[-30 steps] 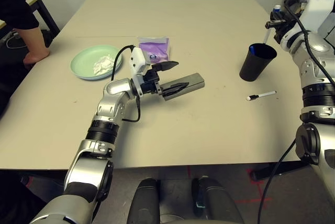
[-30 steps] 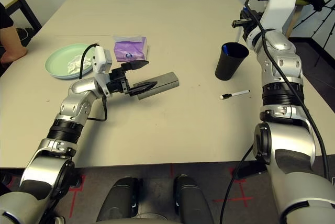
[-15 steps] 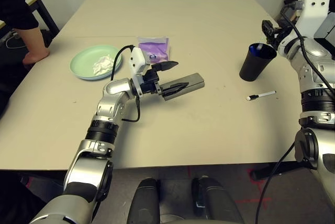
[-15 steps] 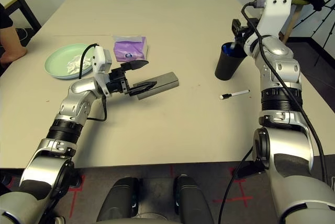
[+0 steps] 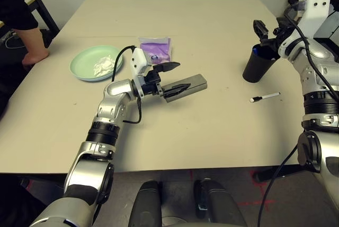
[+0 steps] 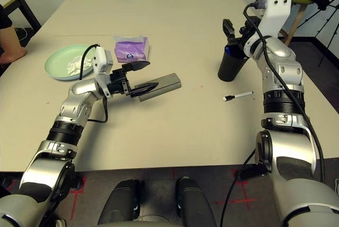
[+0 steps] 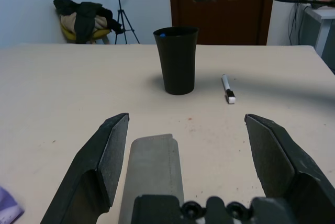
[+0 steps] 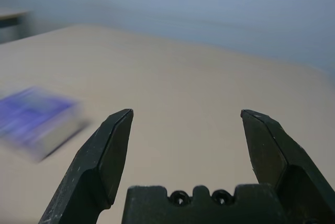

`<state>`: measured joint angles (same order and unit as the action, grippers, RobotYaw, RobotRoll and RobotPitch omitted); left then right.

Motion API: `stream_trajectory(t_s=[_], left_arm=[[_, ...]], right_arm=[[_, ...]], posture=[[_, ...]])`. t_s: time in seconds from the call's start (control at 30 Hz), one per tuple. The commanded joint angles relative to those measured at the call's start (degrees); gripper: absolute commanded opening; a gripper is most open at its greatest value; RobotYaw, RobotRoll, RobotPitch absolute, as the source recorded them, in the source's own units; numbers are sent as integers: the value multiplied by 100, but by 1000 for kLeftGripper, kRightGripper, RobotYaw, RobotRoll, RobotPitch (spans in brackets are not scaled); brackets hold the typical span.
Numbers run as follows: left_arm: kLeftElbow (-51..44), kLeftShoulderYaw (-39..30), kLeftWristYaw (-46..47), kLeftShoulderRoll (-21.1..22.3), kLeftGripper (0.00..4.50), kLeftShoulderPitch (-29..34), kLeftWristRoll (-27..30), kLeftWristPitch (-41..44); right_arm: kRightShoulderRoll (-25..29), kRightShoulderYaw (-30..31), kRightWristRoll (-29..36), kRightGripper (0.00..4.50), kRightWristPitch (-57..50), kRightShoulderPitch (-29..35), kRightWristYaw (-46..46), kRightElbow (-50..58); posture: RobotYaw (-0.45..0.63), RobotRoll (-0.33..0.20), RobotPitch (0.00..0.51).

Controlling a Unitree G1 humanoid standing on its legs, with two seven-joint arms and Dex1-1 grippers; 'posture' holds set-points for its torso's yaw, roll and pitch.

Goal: Organize and tidy the items on the table.

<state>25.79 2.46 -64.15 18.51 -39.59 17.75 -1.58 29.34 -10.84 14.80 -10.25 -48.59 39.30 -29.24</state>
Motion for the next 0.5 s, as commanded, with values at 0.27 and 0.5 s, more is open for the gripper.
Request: stream_trajectory(t_s=[0.27, 0.5], left_arm=[[-179, 103, -11, -3, 4500, 118, -45, 38], [-445, 115, 35, 41, 4500, 261, -25, 183]], right_arm=[[680, 681, -345, 4459, 1126, 162, 2169, -1049], [1048, 1061, -622, 4459, 1429, -108, 3278, -1657]], posture=[[149, 0, 80], [155, 0, 127]])
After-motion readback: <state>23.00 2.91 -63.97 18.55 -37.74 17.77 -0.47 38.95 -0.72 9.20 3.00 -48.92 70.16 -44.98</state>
